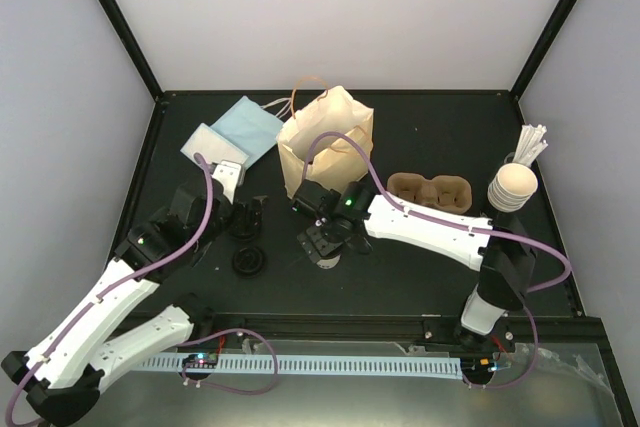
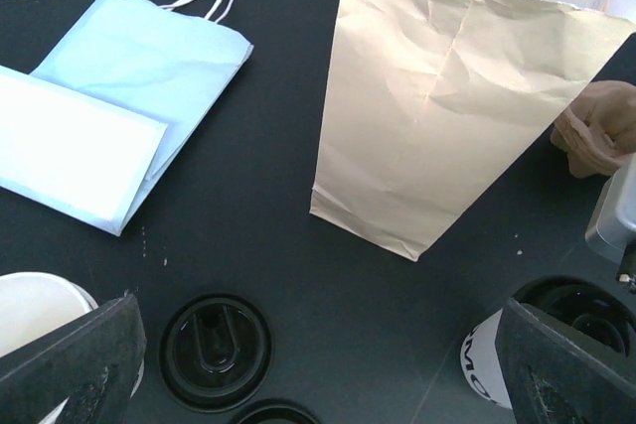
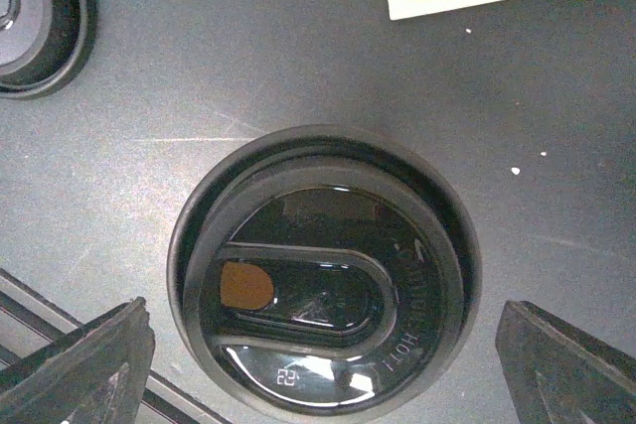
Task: Pack the takeout coffee
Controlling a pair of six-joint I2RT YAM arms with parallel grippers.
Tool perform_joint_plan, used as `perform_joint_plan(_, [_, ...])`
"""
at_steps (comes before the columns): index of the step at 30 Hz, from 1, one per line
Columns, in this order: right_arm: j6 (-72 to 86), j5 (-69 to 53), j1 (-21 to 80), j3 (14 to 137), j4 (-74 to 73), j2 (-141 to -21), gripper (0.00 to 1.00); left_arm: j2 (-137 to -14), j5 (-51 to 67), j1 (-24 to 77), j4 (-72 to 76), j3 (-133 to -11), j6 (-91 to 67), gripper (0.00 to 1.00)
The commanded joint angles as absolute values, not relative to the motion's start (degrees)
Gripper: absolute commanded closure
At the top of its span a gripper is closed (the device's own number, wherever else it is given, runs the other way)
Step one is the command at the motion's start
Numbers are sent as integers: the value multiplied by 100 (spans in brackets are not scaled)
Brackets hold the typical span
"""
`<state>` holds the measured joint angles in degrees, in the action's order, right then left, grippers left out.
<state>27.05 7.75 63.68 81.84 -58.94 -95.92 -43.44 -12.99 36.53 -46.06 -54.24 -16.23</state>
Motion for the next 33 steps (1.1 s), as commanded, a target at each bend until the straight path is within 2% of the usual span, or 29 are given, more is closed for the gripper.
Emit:
perform_joint_plan(1, [2796, 780, 6415, 8341, -5970, -9708, 4, -4116, -1404, 3615, -4222, -5262, -1426, 1])
perform_joint_plan(17, [2738, 710, 6424, 8455, -6084, -9900, 13, -4070, -1362, 3621, -4078, -5037, -1371, 1])
perform_joint_plan(33, [2719, 768, 6442, 8522, -6121, -10042, 14, -4061, -1380, 3620, -4068, -5014, -1346, 1])
